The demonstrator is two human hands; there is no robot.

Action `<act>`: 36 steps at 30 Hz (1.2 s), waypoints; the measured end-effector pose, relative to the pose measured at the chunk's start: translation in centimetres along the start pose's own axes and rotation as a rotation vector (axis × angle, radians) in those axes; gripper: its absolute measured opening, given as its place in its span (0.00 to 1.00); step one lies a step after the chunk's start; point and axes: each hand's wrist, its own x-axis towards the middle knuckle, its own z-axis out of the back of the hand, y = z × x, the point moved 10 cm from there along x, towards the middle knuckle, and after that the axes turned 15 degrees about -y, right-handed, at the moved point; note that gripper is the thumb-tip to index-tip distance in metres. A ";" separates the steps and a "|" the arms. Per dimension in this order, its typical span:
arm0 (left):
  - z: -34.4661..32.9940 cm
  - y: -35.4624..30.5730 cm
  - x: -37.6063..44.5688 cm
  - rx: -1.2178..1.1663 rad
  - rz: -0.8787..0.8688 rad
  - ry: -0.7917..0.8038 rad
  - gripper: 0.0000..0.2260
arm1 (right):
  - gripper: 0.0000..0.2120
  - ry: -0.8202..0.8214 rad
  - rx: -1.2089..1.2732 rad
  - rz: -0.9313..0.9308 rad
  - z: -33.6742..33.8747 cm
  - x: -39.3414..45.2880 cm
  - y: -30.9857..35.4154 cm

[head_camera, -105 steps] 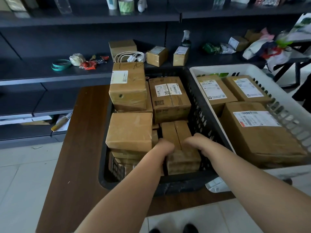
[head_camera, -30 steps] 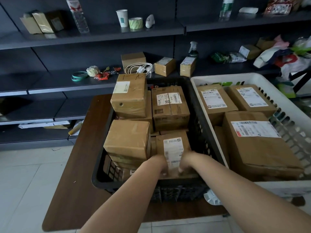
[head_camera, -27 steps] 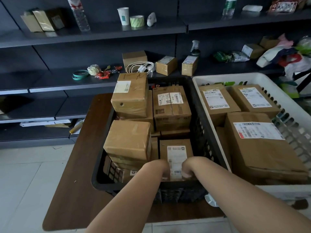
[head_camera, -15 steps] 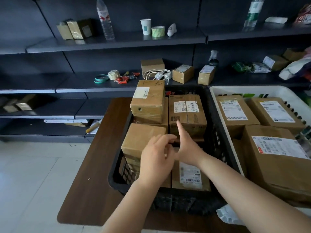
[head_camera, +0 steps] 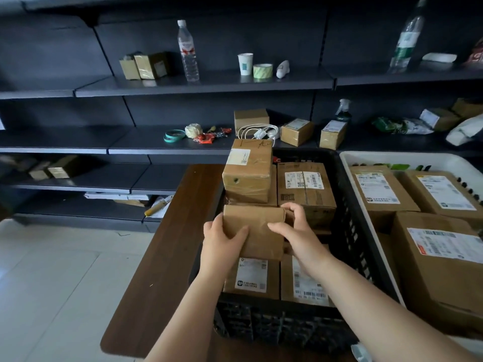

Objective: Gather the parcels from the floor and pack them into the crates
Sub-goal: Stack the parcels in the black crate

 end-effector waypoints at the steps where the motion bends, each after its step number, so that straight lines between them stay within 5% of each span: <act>1: -0.4 0.5 -0.1 -0.012 0.028 0.034 0.28 | 0.22 -0.030 -0.108 0.025 0.4 -0.1 0.0; 5: -2.8 2.3 -1.5 0.180 0.064 0.285 0.29 | 0.29 -0.085 -0.631 0.180 1.1 -0.9 -1.3; 8: -4.0 3.9 -2.6 0.587 0.014 0.510 0.33 | 0.42 0.056 -0.877 0.158 0.2 -1.6 -3.8; 17: -4.6 5.3 -1.4 0.916 -0.112 0.465 0.32 | 0.37 0.074 -0.997 0.138 -2.8 -0.7 -5.8; 22: -4.9 2.7 -1.0 0.721 -0.193 0.444 0.37 | 0.33 0.021 -1.004 0.127 -2.4 0.9 -4.6; 28: 0.8 -5.5 7.4 0.259 -0.370 -0.083 0.25 | 0.32 -0.255 -0.569 0.108 -0.8 6.9 3.8; 32: -2.6 -4.5 11.6 0.111 -0.111 0.115 0.31 | 0.36 -0.313 -0.402 -0.048 -2.4 10.5 4.4; 36: -4.0 -4.5 11.8 -0.122 -0.006 0.063 0.19 | 0.29 -0.387 -0.281 -0.034 -3.0 11.4 3.6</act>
